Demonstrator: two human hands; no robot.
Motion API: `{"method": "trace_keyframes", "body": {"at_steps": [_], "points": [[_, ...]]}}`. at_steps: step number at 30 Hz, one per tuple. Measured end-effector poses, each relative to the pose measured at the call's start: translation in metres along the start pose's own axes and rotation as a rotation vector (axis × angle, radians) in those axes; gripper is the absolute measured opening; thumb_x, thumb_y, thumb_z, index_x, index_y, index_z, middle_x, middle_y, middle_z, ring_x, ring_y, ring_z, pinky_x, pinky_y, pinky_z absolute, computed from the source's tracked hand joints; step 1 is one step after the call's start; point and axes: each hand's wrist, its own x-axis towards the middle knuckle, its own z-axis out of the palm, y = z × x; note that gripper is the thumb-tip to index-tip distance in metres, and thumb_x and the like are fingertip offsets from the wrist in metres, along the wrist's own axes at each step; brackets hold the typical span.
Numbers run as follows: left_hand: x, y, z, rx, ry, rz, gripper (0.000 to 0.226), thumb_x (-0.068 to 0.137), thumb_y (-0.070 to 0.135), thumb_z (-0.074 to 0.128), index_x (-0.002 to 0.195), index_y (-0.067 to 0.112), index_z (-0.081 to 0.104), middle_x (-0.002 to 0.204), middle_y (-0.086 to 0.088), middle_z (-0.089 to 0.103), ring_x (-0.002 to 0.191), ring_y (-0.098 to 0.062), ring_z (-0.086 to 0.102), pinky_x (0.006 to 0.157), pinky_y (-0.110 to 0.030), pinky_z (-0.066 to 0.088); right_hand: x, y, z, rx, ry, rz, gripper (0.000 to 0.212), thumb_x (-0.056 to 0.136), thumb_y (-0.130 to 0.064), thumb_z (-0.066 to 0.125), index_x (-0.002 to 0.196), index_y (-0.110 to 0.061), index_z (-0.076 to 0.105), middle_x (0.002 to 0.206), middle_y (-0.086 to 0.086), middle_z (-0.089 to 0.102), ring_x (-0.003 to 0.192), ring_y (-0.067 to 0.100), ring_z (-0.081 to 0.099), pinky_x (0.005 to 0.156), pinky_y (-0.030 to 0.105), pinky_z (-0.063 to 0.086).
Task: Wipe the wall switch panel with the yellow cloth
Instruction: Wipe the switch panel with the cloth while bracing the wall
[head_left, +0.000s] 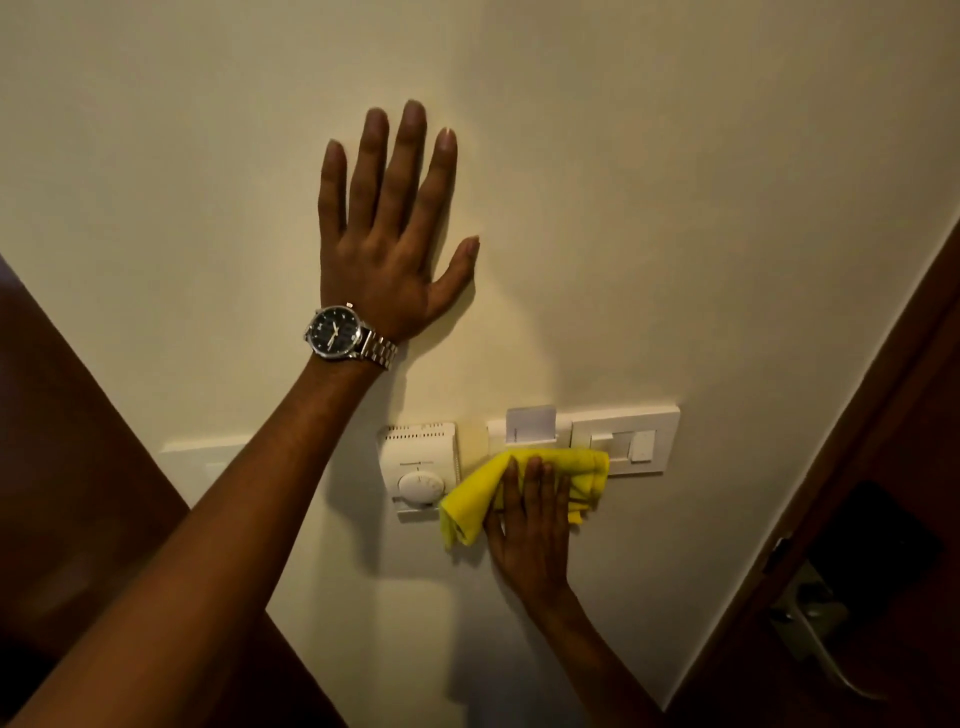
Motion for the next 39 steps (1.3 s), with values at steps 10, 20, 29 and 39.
{"method": "trace_keyframes", "body": {"at_steps": [10,20,29,39], "points": [[0.002,0.0,-0.001,-0.003,-0.012,-0.005,0.075,0.104,0.061,0.042,0.163,0.015,0.036,0.165,-0.018,0.039,0.154,-0.041,0.031,0.127,-0.059,0.024,-0.006,0.0,0.008,-0.024,0.001,0.035,0.064,0.113,-0.044,0.022,0.165,-0.012,0.003,0.172,0.012,-0.004,0.161,0.03,-0.002,0.132,0.045,-0.001],[0.002,-0.001,0.002,0.003,0.014,-0.009,0.074,0.104,0.062,0.041,0.16,0.014,0.04,0.162,-0.02,0.044,0.151,-0.041,0.033,0.126,-0.058,0.024,-0.016,0.026,0.009,0.048,-0.029,0.02,0.07,0.111,-0.047,0.027,0.164,-0.009,0.003,0.172,0.015,-0.004,0.16,0.034,-0.001,0.132,0.046,0.003],[0.002,-0.001,0.004,0.012,0.01,-0.006,0.076,0.103,0.063,0.042,0.162,0.016,0.037,0.164,-0.019,0.041,0.153,-0.041,0.032,0.127,-0.059,0.024,-0.004,0.04,0.0,0.013,-0.015,-0.019,0.071,0.108,-0.048,0.031,0.165,-0.011,0.009,0.172,0.015,0.002,0.16,0.034,0.006,0.131,0.048,0.005],[0.003,-0.002,0.002,0.008,0.006,0.007,0.077,0.104,0.062,0.042,0.164,0.015,0.032,0.165,-0.02,0.038,0.153,-0.043,0.032,0.128,-0.057,0.022,0.005,0.044,-0.01,0.047,-0.051,-0.055,0.077,0.105,-0.054,0.038,0.165,-0.016,0.009,0.173,0.011,0.003,0.16,0.032,0.007,0.132,0.045,0.005]]}}
